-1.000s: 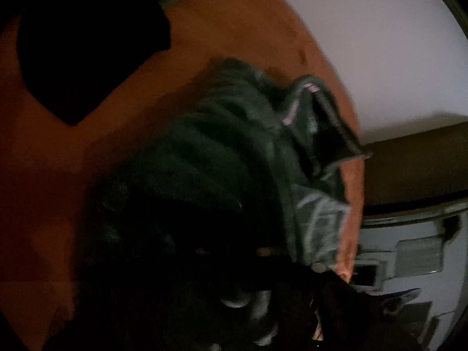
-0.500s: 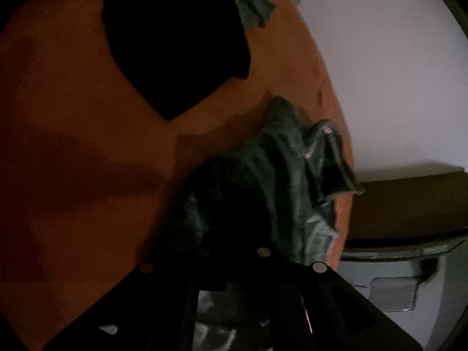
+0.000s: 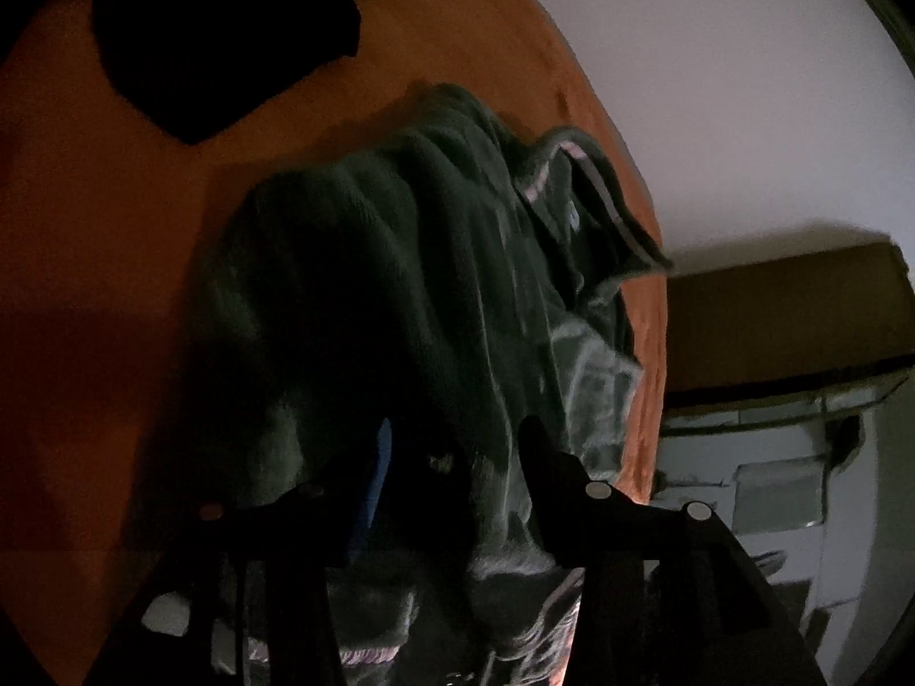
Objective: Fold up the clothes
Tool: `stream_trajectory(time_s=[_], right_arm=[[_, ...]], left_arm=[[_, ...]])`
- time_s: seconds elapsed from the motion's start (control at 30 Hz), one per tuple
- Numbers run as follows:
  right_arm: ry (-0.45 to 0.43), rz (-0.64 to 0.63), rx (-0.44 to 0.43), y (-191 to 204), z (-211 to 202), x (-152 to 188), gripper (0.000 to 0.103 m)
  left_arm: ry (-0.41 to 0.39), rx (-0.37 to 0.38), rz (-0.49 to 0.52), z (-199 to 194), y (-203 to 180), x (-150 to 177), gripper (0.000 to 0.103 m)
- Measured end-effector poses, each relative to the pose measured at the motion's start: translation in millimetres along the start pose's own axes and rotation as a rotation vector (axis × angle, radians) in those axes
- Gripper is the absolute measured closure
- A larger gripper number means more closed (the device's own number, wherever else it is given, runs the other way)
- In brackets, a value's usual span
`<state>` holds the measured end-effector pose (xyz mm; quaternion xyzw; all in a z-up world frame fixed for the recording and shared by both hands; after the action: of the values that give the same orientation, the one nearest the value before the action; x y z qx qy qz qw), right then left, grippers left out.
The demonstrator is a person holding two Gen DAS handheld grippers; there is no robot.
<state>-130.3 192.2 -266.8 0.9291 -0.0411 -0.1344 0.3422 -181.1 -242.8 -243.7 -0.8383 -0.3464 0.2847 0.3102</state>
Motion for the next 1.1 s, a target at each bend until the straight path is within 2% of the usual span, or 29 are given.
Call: stream_trajectory(time_s=[0.07,0.17,0.2,0.23,0.27,0.37,0.53,0.6,0.67,0.73,0.77,0.83,0.87,0.93,0.97,1.0,1.1], right_arm=[[0.011,0.022,-0.031,0,8,-4,0.049],[0.057,-0.032,-0.060,7,29,0,0.051],[0.071,-0.059,-0.057,9,36,3,0.064],[0.057,-0.067,-0.042,9,36,0,0.074],[0.040,-0.078,-0.029,10,35,-4,0.089],[-0.063,-0.161,-0.033,35,0,-32,0.089],[-0.235,-0.299,-0.037,79,-60,-79,0.090],[-0.291,-0.317,0.006,80,-86,-103,0.090],[-0.278,-0.289,0.073,65,-85,-116,0.090],[-0.177,-0.246,0.116,38,-62,-117,0.087],[-0.108,-0.223,0.138,23,-46,-115,0.080],[-0.014,-0.166,0.175,-5,-20,-111,0.077],[-0.027,-0.144,0.171,-11,-20,-110,0.076],[-0.051,-0.101,0.161,-23,-20,-108,0.061],[-0.065,-0.084,0.146,-25,-24,-107,0.042],[-0.081,-0.074,0.135,-28,-28,-105,0.036],[-0.094,-0.116,0.173,-33,-30,-105,0.036]], left_arm=[[-0.026,-0.043,0.101,0,1,8,0.055],[-0.082,-0.174,0.319,0,8,22,0.055],[-0.070,-0.181,0.346,1,9,27,0.055],[-0.054,-0.179,0.357,3,10,32,0.055],[-0.048,-0.176,0.352,2,12,33,0.055],[-0.045,-0.157,0.305,1,16,29,0.055],[-0.087,-0.116,0.242,-11,16,7,0.055],[-0.117,-0.139,0.247,-19,16,-5,0.055],[-0.194,-0.170,0.244,-31,17,-26,0.055],[-0.219,-0.159,0.225,-37,20,-47,0.055],[-0.221,-0.167,0.225,-38,22,-57,0.055],[-0.220,-0.194,0.252,-35,24,-72,0.055],[-0.212,-0.223,0.298,-33,24,-76,0.055],[-0.199,-0.234,0.366,-29,22,-73,0.055],[-0.190,-0.236,0.417,-26,19,-68,0.055],[-0.182,-0.240,0.451,-23,18,-63,0.055],[-0.159,-0.286,0.532,-14,26,-51,0.055]])
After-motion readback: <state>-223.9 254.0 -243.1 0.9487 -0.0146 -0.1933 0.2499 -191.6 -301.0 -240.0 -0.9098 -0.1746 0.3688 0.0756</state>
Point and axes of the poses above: each gripper's, at about its wrist camera, not at the fingertips, and z roughly the way its jaws point, y to its left, x to its underside, the point moved 8 cm from there along z, roughly the way its jaws point, and after that the axes turned 9 degrees about -y, right-handed, at the moved point
